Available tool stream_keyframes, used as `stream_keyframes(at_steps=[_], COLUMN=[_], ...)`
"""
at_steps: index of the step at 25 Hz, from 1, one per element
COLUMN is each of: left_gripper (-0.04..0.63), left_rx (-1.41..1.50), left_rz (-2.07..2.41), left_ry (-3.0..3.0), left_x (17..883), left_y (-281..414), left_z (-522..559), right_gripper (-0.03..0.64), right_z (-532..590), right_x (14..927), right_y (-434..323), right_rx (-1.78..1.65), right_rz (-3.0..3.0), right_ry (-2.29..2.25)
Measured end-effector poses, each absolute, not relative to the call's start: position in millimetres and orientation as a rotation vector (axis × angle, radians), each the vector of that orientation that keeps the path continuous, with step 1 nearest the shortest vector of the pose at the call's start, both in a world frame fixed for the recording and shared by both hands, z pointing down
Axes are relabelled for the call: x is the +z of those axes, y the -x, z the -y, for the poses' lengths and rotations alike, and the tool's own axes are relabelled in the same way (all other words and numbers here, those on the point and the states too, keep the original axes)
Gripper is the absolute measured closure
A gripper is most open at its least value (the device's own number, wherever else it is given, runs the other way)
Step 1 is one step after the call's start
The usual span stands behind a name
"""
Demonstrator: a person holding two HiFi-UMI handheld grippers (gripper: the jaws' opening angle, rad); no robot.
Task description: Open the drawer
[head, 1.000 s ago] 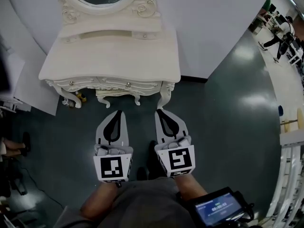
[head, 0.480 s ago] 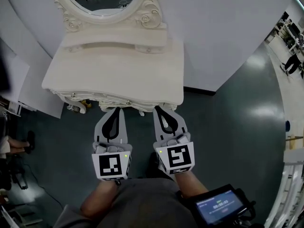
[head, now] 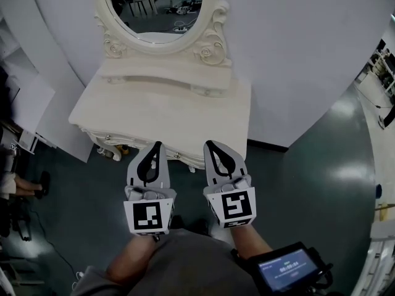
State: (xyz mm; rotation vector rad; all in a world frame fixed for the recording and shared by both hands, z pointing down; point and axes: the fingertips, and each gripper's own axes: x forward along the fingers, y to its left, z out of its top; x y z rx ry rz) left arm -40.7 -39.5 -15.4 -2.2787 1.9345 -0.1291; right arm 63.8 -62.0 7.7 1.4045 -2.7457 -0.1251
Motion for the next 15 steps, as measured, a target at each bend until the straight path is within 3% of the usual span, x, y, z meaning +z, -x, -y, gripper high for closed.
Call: stream_keyframes(at_steps=[15], left_gripper=[0.58], left_rx=[-0.291], left_rz=[-1.95], left_ry=[2.485], left_x=[79], left_y=[64], left_z=[59], right_gripper=[0.603], right_z=[63], right_x=[92], right_y=[-35], right_rx=[0.117], right_rz=[2.606], right_ry=[-1.383])
